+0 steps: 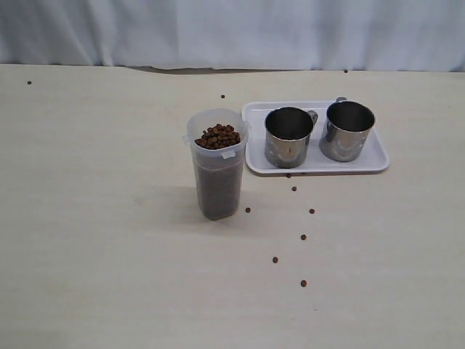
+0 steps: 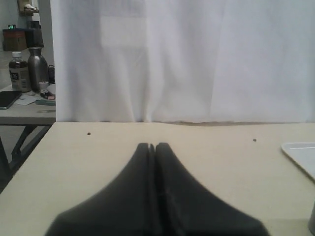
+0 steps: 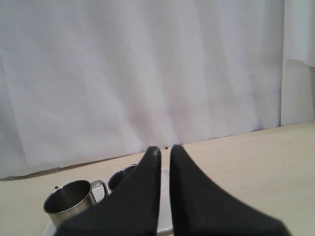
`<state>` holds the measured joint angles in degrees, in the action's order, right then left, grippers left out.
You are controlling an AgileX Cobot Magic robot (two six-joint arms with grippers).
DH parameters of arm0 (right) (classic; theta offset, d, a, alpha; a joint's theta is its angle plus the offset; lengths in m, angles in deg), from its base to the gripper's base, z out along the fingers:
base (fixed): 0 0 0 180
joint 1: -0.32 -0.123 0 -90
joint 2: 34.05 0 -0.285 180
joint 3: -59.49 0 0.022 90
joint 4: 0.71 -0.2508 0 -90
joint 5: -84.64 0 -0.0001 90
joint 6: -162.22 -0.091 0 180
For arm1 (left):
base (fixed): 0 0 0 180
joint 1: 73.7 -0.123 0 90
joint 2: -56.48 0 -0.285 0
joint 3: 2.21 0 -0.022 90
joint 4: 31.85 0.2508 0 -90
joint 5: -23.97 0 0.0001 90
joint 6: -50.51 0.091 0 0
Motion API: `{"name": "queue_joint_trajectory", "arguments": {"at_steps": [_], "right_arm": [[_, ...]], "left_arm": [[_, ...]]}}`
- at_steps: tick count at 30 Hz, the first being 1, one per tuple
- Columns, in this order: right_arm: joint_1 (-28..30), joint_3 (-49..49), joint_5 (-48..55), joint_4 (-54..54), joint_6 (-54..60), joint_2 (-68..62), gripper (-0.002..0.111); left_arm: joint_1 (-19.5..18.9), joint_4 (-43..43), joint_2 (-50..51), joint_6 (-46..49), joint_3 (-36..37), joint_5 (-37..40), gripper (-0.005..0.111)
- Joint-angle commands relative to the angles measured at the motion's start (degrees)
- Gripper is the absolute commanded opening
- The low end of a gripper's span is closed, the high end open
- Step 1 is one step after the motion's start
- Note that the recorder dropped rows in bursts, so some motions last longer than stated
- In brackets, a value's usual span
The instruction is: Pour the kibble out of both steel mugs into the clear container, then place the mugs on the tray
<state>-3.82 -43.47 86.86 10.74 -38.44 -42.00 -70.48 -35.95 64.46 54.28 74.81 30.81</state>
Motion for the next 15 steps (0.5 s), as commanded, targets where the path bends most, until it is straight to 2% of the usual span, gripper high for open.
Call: {"name": "queue_joint_trajectory", "arguments": {"at_steps": [1,5,15], "right_arm": [[0.3,0.2,0.1,-0.2,-0.1,0.2,0.005],[0.3,0.2,0.1,-0.2,-0.1,0.2,0.005],[0.3,0.2,0.1,-0.2,-0.1,0.2,0.005]], "left_arm": [[0.1,-1.6,-0.2,1.0,0.2,-0.3,0.0],[0.1,-5.6,-0.2,1.0,0.2,0.2,0.0],[0.1,-2.0,-0.2,1.0,0.2,0.5,0.0]]}}
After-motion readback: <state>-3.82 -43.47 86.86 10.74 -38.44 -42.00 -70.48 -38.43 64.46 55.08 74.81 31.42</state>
